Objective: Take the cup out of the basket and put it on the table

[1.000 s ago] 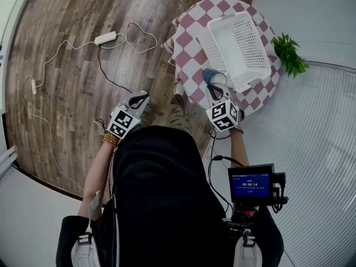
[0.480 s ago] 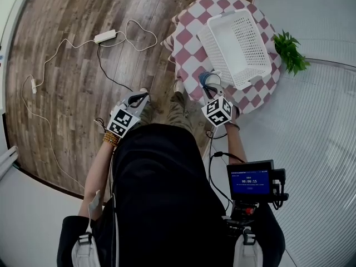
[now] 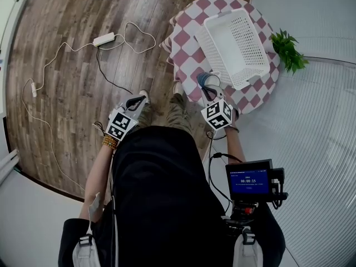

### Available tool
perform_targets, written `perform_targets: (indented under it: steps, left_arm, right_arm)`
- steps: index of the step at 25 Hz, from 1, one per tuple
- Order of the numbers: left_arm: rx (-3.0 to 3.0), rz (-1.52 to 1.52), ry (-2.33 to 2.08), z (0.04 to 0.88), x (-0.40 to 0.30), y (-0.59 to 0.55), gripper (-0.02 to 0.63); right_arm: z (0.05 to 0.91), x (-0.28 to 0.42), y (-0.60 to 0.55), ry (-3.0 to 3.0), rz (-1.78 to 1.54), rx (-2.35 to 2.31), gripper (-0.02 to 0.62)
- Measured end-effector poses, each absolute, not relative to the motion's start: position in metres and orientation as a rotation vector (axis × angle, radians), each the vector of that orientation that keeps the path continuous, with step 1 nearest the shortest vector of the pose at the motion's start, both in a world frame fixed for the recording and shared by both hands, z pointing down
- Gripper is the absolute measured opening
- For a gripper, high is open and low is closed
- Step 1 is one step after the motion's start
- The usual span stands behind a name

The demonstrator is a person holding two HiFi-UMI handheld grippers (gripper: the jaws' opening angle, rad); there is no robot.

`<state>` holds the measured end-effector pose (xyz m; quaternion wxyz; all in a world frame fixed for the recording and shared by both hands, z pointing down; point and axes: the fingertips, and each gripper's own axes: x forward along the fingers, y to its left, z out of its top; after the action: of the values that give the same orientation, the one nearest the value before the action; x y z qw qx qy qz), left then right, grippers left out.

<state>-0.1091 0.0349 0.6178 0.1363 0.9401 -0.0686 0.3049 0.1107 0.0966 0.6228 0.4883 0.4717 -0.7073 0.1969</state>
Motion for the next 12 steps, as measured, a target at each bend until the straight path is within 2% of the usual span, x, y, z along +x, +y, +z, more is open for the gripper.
perform_targets:
  steps: [8, 12]
  left_arm:
    - [2.731, 0.875, -0.198, 0.620, -0.094, 0.035, 0.003]
    - [2.745, 0.866, -0.190, 0.615, -0.080, 0.037, 0.003]
  right_arm:
    - [0.542, 0.128, 0.073, -1.791, 0.384, 1.343, 0.035]
    - [0.518, 0.161, 0.068, -1.759, 0.349, 1.415, 0.035]
